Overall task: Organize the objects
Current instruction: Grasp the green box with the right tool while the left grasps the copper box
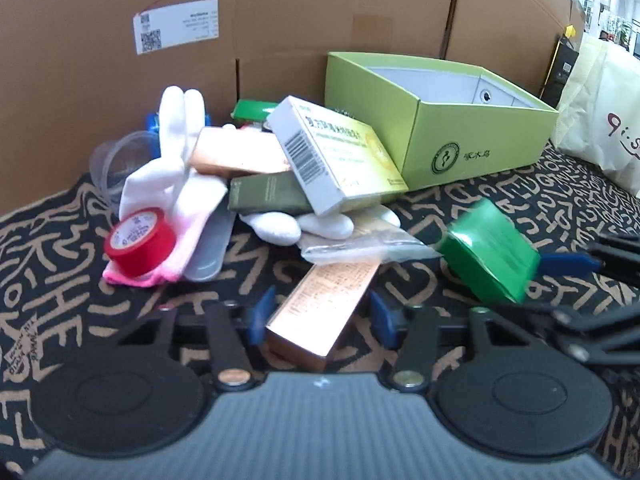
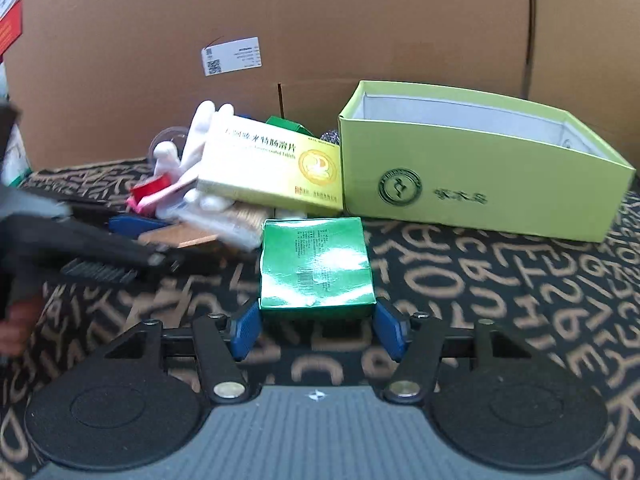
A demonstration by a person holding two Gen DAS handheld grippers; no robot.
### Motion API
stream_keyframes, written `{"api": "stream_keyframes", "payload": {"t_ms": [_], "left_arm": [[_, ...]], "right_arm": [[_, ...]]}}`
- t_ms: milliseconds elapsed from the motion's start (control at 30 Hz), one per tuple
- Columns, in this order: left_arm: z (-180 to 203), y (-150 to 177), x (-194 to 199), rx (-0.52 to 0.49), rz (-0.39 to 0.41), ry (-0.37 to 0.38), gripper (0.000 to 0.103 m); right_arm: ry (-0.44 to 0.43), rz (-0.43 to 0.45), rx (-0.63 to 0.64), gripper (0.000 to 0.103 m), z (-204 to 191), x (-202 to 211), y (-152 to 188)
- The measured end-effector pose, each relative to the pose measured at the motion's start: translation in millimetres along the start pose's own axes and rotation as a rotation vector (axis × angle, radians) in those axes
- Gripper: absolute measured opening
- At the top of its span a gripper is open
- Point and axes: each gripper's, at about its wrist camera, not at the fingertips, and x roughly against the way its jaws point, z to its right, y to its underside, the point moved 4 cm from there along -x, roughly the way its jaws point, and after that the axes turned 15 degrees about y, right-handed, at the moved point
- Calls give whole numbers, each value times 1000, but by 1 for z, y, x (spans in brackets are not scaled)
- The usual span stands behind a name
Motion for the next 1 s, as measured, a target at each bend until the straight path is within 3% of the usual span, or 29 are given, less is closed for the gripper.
{"api": "stream_keyframes", "payload": {"t_ms": [133,300,367,433,467,600,867,1000], "left_arm": [[14,13,13,-14,-20,14,31],[30,34,36,18,-16,17,32],[30,34,37,34,-13,15,38],[30,30,34,40,-11,3,50],[30,28,32,38,-11,-5,50],[31,26,25,25,-26,-14,41],[34,28,21,-3,-31,-40,43],[37,28,21,-20,-31,-58,30]], "right_arm": [[-20,-22,14,65,1,15,13],[-17,-21,25,66,-4,17,18],[-22,-20,15,71,-5,15,17],[-26,-20,7,72,-6,13,17],[-21,-20,7,72,-7,13,16],[-11,-9,5,72,-5,14,16],[-22,-5,3,72,-9,5,13],[-9,3,6,66,-9,4,14]]}}
